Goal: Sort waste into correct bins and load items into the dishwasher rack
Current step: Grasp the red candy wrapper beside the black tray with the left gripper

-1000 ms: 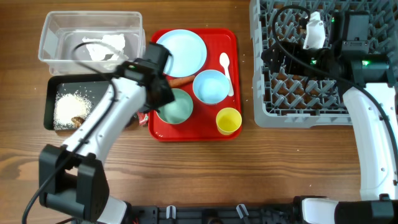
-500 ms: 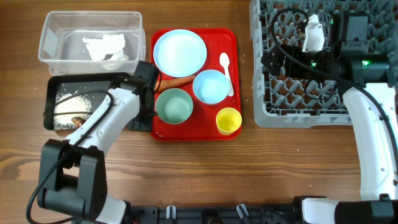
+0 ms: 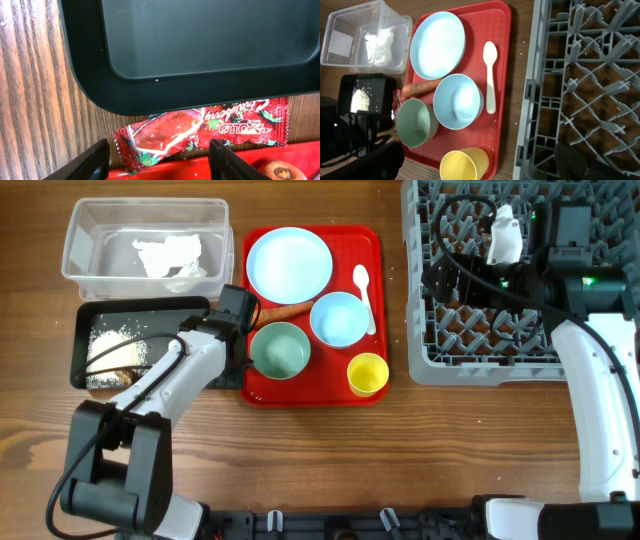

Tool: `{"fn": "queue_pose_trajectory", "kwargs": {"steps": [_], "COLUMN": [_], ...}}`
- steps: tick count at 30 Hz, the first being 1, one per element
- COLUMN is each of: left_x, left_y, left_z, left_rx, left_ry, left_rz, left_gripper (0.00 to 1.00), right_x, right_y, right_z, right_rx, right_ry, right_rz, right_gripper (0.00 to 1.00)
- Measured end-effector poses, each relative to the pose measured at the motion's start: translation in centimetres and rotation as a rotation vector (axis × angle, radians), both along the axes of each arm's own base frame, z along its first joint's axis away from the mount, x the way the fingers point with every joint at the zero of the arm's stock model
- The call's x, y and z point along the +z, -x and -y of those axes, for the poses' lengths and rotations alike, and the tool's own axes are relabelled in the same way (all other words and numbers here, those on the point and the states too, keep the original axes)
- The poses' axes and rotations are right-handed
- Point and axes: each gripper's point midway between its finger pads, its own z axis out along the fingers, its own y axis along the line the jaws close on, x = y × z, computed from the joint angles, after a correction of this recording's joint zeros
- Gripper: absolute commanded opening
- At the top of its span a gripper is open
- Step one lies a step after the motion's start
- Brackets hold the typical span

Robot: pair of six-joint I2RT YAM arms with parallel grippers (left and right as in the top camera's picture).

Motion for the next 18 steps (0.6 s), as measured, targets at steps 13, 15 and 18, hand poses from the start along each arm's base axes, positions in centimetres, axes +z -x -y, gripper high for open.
{"fn": "queue_pose_trajectory", "kwargs": {"steps": [13, 15, 18], "left_x": [-2.6, -2.6, -2.7], "left_y": [0.0, 0.0, 0.0], "left_z": [0.2, 0.2, 0.3], "left_rx": [-0.016, -0.018, -0.019], "left_ry": [-0.004, -0.004, -0.002], "left_rz": [-0.057, -0.058, -0.058], "left_gripper": [0.37, 0.3, 0.09], "right_x": [0.0, 0.0, 0.0], "right_y": [0.0, 0.0, 0.0], "right_z": [0.0, 0.0, 0.0], "right_rx": [0.0, 0.0, 0.0], "right_ry": [0.0, 0.0, 0.0], "right_rz": [0.0, 0.0, -0.001], "right_gripper": [1.0, 1.0, 1.0]}}
